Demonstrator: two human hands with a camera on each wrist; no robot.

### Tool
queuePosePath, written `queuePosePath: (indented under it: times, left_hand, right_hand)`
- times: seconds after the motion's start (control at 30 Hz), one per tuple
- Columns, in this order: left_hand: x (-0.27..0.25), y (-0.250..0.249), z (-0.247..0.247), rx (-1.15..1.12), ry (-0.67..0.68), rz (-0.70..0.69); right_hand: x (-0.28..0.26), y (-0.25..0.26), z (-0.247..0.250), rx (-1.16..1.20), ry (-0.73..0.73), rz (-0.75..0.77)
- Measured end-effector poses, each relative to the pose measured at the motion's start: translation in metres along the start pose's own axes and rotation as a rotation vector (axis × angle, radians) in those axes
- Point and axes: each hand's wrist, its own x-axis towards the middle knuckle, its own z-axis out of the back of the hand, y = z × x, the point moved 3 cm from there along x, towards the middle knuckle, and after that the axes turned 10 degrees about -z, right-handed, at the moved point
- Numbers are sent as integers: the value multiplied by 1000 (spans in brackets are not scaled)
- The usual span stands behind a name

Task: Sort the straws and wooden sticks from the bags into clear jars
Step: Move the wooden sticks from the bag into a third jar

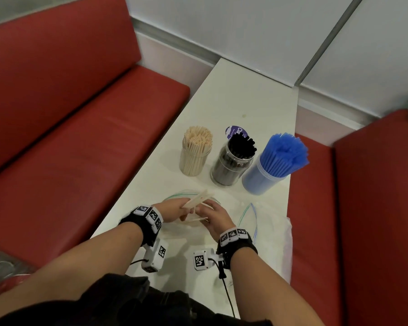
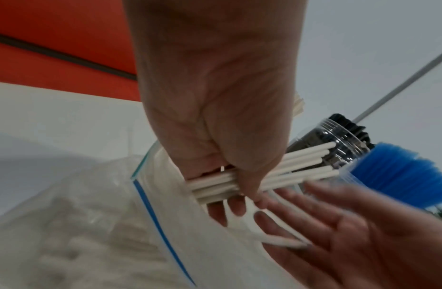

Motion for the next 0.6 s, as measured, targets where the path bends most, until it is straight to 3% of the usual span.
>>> queuePosePath:
  times: [0.07,0.13,0.23,0.47,0.6]
  left_hand:
    - [3,-10,-1,-37,-43,-99]
    - [9,-18,0,-53,-74,-148]
    - [17,-18,2,-12,-62,-42]
    - [22,-21,-2,-48,-215,-95]
    - [18,-21,-3,-60,-275,-79]
  right_hand:
    - [-3,11,-14,-9,157,11]
    - [-2,21,-23,13,94,2]
    - [4,33,-25,58,-91,19]
    - [2,53,-38,163,-123,46]
    - [4,59,-39,-1,-144,114]
